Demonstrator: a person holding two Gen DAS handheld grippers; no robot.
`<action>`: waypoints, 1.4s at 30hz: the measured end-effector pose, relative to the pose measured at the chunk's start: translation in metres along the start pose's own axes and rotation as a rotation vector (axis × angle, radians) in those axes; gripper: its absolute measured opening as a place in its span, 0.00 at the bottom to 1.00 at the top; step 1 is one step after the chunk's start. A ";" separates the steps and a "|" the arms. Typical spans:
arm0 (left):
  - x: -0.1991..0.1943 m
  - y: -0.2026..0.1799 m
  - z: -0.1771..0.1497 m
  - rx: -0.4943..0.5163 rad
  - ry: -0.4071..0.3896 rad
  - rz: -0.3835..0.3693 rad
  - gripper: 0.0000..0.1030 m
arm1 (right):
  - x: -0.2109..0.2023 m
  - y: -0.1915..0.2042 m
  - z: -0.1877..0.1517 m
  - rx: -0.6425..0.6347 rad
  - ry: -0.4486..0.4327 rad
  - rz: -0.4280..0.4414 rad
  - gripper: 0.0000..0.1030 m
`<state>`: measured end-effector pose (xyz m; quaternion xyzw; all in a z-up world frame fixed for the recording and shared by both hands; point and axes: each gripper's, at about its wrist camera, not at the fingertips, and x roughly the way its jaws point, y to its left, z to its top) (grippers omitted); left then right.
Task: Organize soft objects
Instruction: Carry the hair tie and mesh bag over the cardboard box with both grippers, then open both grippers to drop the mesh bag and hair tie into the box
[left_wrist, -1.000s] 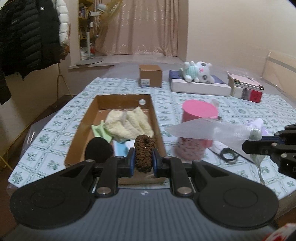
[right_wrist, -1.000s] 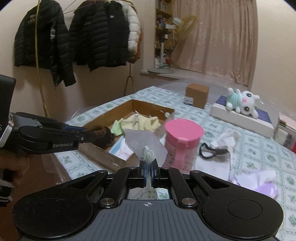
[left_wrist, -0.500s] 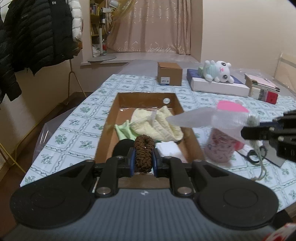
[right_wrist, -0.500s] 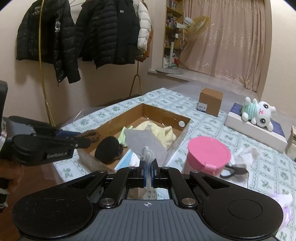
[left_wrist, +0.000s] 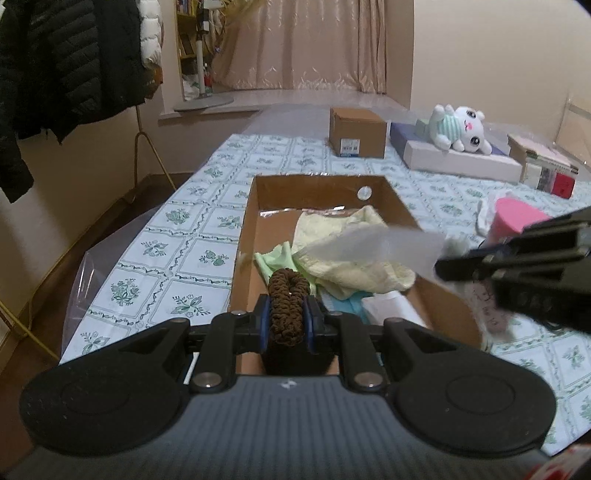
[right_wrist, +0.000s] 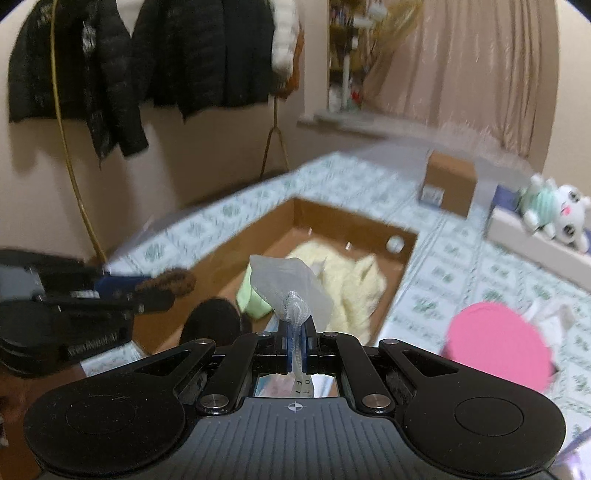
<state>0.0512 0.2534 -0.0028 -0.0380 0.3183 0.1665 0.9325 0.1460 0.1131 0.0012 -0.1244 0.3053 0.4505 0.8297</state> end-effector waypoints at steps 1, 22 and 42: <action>0.005 0.002 0.000 0.006 0.009 -0.003 0.16 | 0.009 0.000 -0.001 0.005 0.025 0.013 0.04; 0.032 0.010 -0.014 0.069 0.087 -0.063 0.21 | 0.059 -0.005 -0.010 0.060 0.129 0.176 0.50; -0.006 0.014 -0.021 0.045 0.035 -0.028 0.49 | -0.008 0.000 -0.027 -0.010 0.035 0.151 0.63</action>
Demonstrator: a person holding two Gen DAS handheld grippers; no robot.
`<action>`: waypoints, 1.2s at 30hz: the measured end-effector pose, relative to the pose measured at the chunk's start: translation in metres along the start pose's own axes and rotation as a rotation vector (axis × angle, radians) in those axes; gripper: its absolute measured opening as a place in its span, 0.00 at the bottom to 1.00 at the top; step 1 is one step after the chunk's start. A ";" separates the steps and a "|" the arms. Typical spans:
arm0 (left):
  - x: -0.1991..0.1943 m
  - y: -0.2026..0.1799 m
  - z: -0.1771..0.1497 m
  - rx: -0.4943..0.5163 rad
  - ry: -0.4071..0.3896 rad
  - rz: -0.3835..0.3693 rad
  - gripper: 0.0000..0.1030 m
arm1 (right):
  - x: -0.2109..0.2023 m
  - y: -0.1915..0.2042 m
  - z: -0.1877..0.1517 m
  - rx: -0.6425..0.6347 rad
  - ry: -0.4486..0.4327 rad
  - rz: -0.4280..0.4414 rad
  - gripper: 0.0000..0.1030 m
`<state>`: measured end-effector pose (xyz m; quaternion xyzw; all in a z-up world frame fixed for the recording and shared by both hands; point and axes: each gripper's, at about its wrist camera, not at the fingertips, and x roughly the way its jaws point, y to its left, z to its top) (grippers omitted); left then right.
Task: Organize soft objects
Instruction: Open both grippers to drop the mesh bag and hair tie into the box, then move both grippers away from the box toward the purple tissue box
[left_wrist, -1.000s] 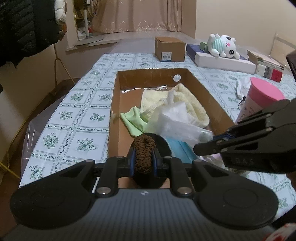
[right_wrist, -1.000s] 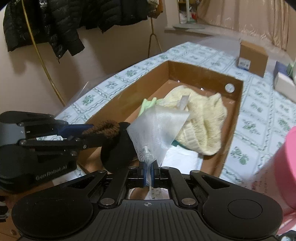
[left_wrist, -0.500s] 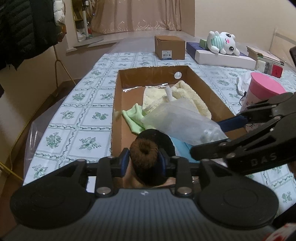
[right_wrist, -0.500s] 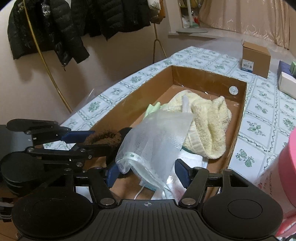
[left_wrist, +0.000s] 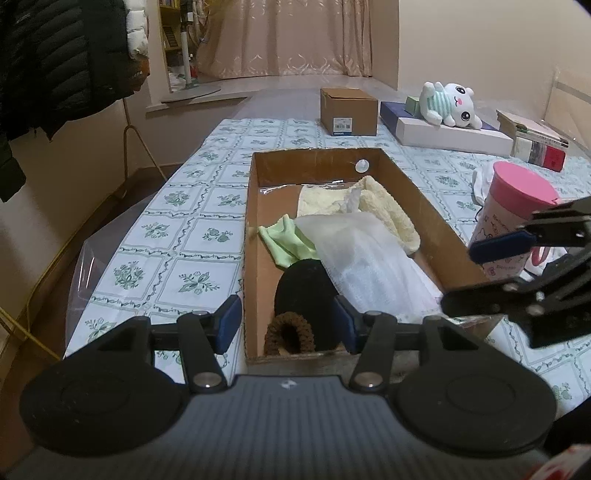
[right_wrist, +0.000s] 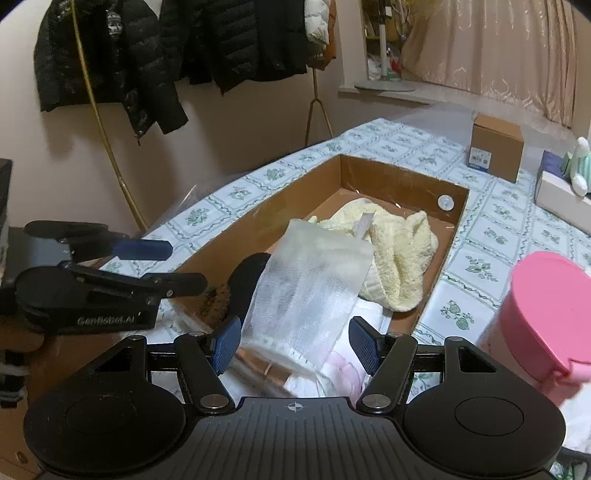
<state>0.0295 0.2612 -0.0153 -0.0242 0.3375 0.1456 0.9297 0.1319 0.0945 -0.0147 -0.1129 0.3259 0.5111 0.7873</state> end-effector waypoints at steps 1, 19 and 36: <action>-0.002 0.000 -0.001 -0.002 0.000 0.000 0.49 | -0.005 0.002 -0.004 -0.006 -0.004 -0.009 0.63; -0.043 -0.059 -0.032 -0.045 0.030 -0.022 0.77 | -0.112 -0.027 -0.070 0.174 -0.046 -0.182 0.63; -0.067 -0.154 -0.030 0.039 0.028 -0.159 0.84 | -0.201 -0.075 -0.131 0.321 -0.058 -0.404 0.63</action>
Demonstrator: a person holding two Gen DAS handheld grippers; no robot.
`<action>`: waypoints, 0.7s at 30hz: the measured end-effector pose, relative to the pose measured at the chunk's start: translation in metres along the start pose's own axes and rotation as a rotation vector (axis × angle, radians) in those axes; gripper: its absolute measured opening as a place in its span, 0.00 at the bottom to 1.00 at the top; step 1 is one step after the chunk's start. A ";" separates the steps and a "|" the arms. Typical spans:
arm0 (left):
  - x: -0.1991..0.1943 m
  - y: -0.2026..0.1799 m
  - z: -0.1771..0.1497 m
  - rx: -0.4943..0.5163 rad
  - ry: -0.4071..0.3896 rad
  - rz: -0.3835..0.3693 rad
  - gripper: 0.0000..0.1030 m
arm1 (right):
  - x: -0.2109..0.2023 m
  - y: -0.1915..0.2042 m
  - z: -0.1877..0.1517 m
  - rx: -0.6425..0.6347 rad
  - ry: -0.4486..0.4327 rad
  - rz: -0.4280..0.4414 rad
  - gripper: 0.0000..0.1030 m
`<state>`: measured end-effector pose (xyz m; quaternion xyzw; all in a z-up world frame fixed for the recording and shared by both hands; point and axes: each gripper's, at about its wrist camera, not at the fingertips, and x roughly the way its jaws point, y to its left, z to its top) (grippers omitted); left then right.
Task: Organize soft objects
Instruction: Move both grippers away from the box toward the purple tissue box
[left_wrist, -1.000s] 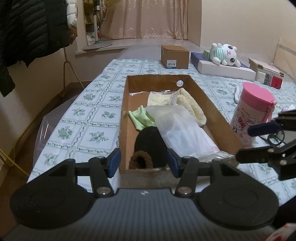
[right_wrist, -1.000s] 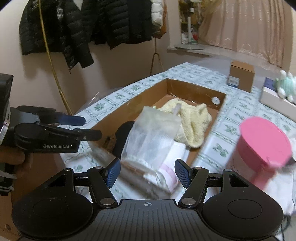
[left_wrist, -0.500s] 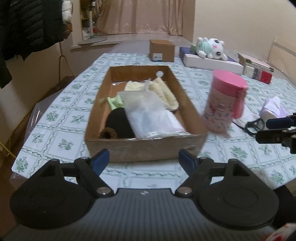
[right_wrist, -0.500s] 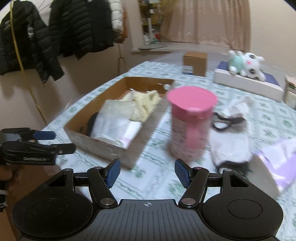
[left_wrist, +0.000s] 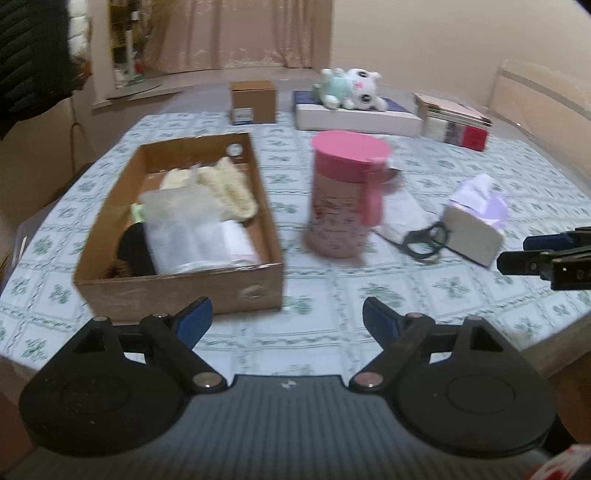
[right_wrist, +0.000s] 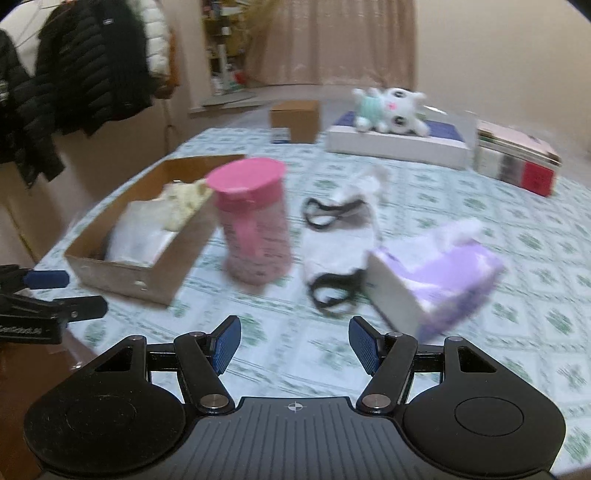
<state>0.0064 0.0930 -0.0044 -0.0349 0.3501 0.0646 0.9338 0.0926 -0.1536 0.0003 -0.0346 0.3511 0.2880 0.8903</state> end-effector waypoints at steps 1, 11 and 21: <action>0.001 -0.004 0.001 0.007 0.000 -0.008 0.84 | -0.003 -0.005 -0.002 0.013 -0.001 -0.010 0.63; 0.006 -0.032 0.013 0.068 -0.007 -0.053 0.84 | -0.021 -0.036 -0.006 0.081 -0.022 -0.053 0.63; 0.009 -0.040 0.019 0.101 -0.005 -0.072 0.84 | -0.019 -0.042 -0.005 0.084 -0.026 -0.045 0.63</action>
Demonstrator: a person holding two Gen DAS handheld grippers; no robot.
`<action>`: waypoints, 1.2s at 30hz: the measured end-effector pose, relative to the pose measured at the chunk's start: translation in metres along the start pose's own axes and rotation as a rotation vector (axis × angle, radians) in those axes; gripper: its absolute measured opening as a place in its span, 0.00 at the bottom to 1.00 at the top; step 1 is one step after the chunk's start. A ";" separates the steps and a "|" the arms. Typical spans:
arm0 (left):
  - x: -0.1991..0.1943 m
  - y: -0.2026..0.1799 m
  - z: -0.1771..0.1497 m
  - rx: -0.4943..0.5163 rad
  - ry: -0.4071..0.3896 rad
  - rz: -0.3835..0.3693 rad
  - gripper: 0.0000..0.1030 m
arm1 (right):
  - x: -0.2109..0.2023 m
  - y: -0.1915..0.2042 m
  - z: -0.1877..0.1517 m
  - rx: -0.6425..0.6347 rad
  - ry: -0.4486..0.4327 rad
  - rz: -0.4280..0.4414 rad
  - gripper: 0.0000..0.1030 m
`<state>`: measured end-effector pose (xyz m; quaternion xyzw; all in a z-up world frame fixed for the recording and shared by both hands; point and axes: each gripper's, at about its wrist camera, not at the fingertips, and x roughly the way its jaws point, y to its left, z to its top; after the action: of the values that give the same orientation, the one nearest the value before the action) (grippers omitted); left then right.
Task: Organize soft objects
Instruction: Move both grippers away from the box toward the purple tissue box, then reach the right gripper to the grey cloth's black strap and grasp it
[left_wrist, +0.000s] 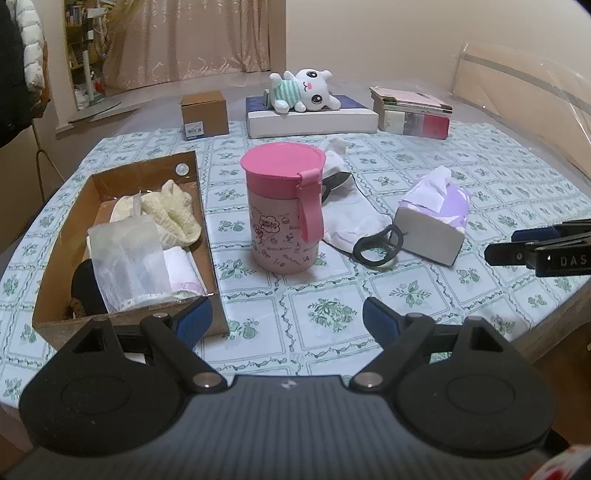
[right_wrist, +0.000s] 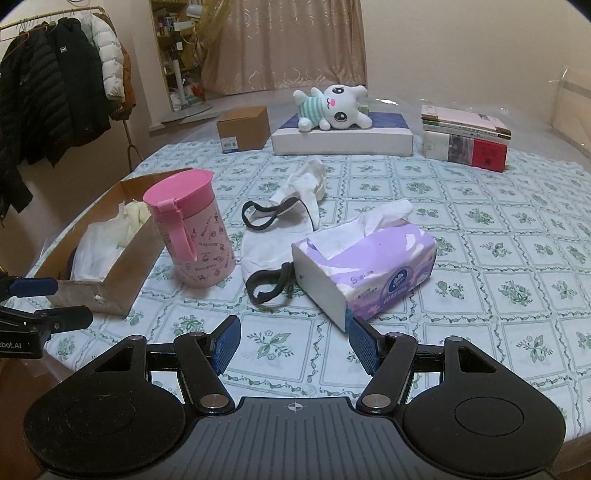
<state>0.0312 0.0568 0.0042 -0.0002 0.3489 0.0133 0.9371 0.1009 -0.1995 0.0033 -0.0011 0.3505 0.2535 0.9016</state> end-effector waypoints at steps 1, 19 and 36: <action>0.000 0.000 0.001 0.005 -0.001 -0.002 0.84 | 0.000 0.000 0.001 -0.002 -0.001 0.002 0.63; 0.016 0.016 0.048 0.131 -0.008 -0.092 0.84 | 0.018 -0.019 0.047 -0.150 -0.015 0.039 0.63; 0.068 0.061 0.172 0.264 -0.013 -0.193 0.84 | 0.092 -0.023 0.140 -0.382 0.083 0.194 0.63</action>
<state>0.1937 0.1210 0.0908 0.0895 0.3399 -0.1229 0.9281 0.2573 -0.1521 0.0463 -0.1489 0.3315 0.4006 0.8411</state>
